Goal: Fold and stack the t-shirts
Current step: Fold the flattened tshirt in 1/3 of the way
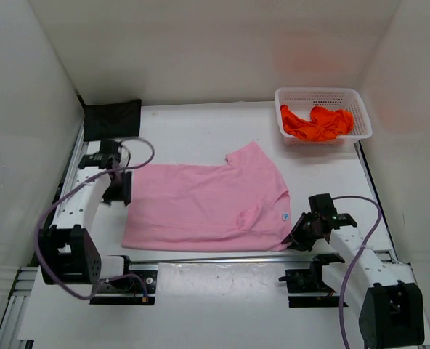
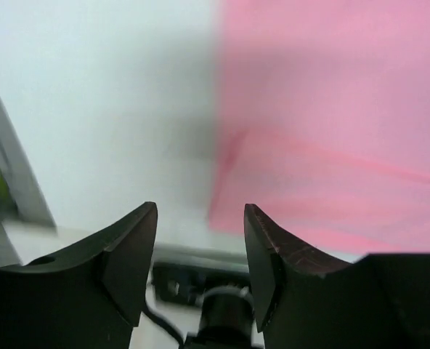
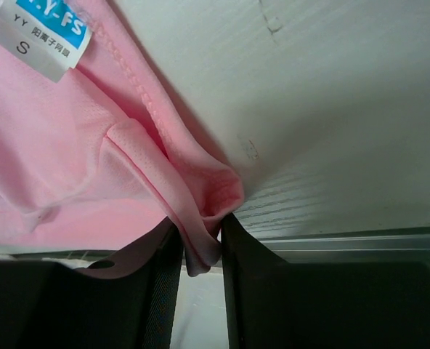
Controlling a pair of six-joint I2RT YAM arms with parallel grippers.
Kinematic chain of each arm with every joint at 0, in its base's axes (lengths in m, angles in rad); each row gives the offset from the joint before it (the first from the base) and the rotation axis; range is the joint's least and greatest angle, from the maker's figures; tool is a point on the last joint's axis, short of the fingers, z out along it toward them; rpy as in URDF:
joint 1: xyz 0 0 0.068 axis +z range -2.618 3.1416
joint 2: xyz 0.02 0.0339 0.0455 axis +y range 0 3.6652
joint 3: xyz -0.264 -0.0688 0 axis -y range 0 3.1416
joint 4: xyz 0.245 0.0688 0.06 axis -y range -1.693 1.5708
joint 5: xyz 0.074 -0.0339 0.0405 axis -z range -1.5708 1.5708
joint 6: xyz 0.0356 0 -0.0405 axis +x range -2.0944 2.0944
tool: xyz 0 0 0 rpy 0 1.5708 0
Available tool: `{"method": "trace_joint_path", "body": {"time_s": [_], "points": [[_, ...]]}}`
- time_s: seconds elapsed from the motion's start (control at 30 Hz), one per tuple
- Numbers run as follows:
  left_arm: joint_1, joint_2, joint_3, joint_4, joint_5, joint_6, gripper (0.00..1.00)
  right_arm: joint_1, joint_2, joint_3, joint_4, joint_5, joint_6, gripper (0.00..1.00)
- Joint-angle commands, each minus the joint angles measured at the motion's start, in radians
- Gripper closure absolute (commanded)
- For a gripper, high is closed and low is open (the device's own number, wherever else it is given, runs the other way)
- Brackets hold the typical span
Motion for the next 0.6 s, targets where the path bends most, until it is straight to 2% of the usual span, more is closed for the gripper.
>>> {"method": "trace_joint_path", "body": {"time_s": [0.0,0.03,0.07,0.13,0.17,0.23,0.27,0.37,0.4,0.47,0.57], "points": [[-0.226,-0.038,0.216,-0.007,0.128,0.005,0.38,0.025,-0.001,-0.012,-0.067,0.118,0.044,0.68],[-0.29,-0.011,0.262,-0.021,0.198,0.005,0.38,0.037,0.011,-0.012,-0.067,0.118,0.053,0.68],[-0.419,0.055,0.337,-0.033,0.228,0.005,0.38,0.037,0.02,-0.012,-0.067,0.129,0.053,0.68],[-0.539,0.135,0.4,-0.033,0.286,0.005,0.37,0.057,0.029,-0.012,-0.057,0.141,0.062,0.68],[-0.644,0.222,0.455,-0.024,0.305,0.005,0.37,0.057,0.029,-0.012,-0.057,0.141,0.062,0.68],[-0.739,0.31,0.517,0.019,0.354,0.005,0.37,0.067,0.029,-0.003,-0.047,0.151,0.075,0.68],[-0.819,0.406,0.549,0.03,0.371,0.005,0.37,0.067,0.029,-0.003,-0.047,0.16,0.075,0.68],[-0.904,0.557,0.693,0.054,0.412,0.005,0.37,0.067,0.029,-0.003,-0.047,0.169,0.085,0.7],[-0.943,0.65,0.763,0.054,0.412,0.005,0.37,0.067,0.029,-0.003,-0.047,0.169,0.094,0.7],[-0.966,0.741,0.808,0.063,0.412,0.005,0.39,0.067,0.029,-0.003,-0.047,0.169,0.095,0.7],[-0.98,0.766,0.819,0.089,0.412,0.005,0.4,0.076,0.029,0.007,-0.047,0.178,0.095,0.7]]}}
